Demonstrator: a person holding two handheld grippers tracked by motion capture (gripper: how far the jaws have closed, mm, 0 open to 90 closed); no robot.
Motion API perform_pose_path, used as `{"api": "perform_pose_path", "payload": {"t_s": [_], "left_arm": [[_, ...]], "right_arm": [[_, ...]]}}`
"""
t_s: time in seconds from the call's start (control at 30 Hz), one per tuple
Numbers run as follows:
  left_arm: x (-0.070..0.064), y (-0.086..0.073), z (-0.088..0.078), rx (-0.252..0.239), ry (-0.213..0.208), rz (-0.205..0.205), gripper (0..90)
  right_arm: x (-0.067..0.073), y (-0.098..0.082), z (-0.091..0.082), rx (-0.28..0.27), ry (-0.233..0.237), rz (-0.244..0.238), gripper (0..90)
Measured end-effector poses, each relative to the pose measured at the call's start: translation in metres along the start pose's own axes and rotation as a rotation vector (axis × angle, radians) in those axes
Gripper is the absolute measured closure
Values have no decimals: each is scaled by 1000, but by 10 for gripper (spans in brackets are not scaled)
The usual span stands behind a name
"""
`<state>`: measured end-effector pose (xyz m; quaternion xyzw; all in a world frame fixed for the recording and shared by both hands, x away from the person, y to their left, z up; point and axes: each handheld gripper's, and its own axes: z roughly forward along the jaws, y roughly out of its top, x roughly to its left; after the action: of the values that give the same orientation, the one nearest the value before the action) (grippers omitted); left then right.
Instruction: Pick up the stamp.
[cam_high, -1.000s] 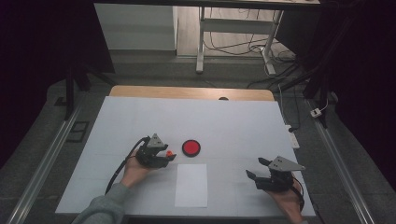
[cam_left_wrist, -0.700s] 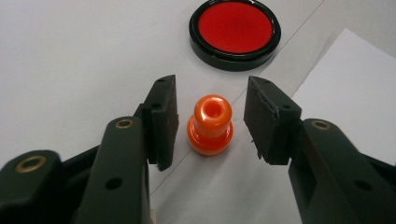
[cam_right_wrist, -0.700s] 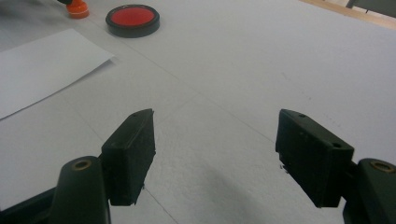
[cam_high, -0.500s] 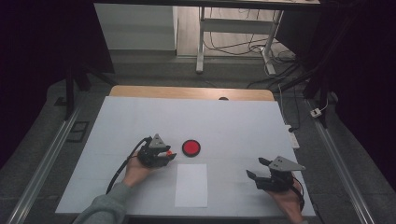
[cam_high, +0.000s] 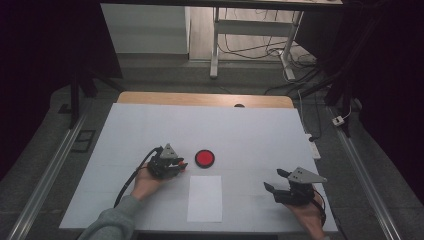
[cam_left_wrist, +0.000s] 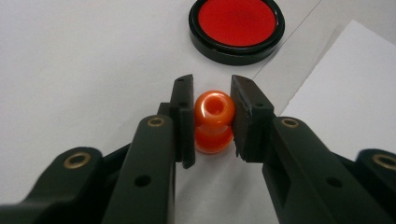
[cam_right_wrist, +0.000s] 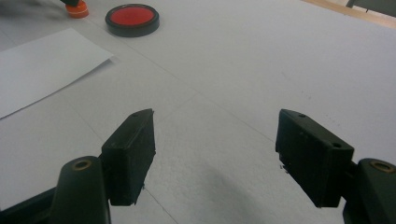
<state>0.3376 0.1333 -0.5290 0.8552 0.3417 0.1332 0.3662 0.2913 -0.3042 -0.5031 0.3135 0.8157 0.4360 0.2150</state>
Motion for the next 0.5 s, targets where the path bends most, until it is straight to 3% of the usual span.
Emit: {"api": "perform_pose_path", "payload": {"t_s": [0.5], "left_arm": [[1,2,-9,-35,0,-18,722]], "right_arm": [[0,-1,0,-4,0,2,280]]}}
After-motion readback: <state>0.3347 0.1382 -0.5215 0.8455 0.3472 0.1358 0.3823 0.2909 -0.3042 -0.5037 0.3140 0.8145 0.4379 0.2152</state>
